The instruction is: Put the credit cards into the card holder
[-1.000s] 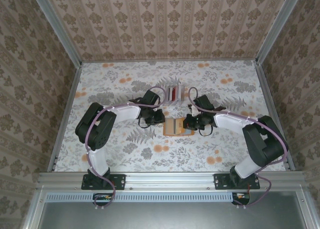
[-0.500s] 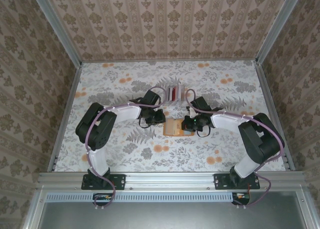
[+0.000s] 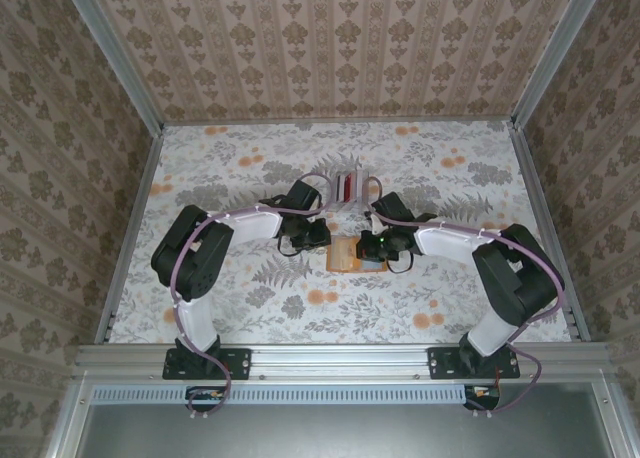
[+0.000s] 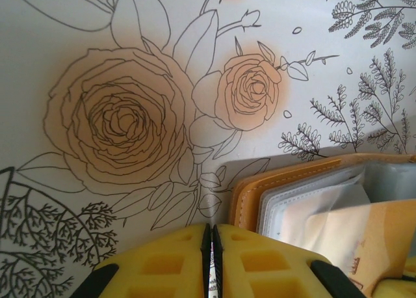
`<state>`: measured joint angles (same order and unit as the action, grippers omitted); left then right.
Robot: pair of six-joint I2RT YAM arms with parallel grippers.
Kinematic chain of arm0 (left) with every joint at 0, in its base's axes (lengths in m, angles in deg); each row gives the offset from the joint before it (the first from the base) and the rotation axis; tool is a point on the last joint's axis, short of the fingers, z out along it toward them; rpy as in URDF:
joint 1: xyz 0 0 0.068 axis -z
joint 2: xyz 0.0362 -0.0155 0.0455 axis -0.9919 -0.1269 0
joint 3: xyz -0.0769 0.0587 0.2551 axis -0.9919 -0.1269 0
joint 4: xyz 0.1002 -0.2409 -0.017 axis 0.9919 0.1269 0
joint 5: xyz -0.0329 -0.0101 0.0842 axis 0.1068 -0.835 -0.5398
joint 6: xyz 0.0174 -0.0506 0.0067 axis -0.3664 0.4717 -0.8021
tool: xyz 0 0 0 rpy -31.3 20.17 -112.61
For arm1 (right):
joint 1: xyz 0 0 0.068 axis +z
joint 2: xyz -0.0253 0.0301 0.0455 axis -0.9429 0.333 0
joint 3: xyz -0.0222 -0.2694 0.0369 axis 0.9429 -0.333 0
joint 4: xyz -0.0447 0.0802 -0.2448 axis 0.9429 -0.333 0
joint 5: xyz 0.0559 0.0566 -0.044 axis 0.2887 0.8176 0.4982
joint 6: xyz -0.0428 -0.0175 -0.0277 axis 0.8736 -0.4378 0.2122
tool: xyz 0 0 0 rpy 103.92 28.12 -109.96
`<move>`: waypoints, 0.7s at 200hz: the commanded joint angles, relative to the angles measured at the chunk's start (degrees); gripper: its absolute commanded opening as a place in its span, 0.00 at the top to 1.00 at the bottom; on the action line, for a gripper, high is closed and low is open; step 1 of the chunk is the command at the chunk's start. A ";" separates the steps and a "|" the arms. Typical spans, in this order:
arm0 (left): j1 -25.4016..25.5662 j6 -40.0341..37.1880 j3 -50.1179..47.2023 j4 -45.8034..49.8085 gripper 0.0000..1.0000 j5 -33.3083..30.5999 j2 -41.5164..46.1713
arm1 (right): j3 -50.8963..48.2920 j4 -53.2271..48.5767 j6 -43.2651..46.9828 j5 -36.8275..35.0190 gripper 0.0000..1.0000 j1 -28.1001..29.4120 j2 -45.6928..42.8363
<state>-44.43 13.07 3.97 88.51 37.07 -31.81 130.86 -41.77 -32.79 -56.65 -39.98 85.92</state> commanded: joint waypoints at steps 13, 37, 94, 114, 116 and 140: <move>1.70 -0.04 0.01 -0.03 0.85 1.89 -1.68 | 1.73 -1.59 -1.72 -5.88 1.00 1.82 2.67; 1.69 -0.13 -0.20 0.13 0.85 1.61 -1.48 | 2.17 -1.03 -2.54 -6.04 0.99 2.63 3.59; 1.68 0.05 -1.40 -1.01 0.85 1.47 -1.22 | 2.67 -0.02 -5.46 -7.40 1.00 4.06 4.92; 1.56 -0.03 -1.45 -0.95 0.85 1.77 -1.29 | 1.62 2.16 -8.21 -7.74 1.00 4.06 4.60; 1.60 -0.10 -1.43 -0.92 0.85 1.82 -1.30 | 1.36 2.37 -8.61 -7.82 1.00 4.06 4.56; 1.42 -0.82 -0.85 0.05 0.85 1.84 -1.30 | -1.04 6.29 -13.02 -8.16 1.00 4.06 3.59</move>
<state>-44.38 13.07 3.68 87.90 37.07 -31.81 132.58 -39.74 -40.22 -61.20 -36.46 88.89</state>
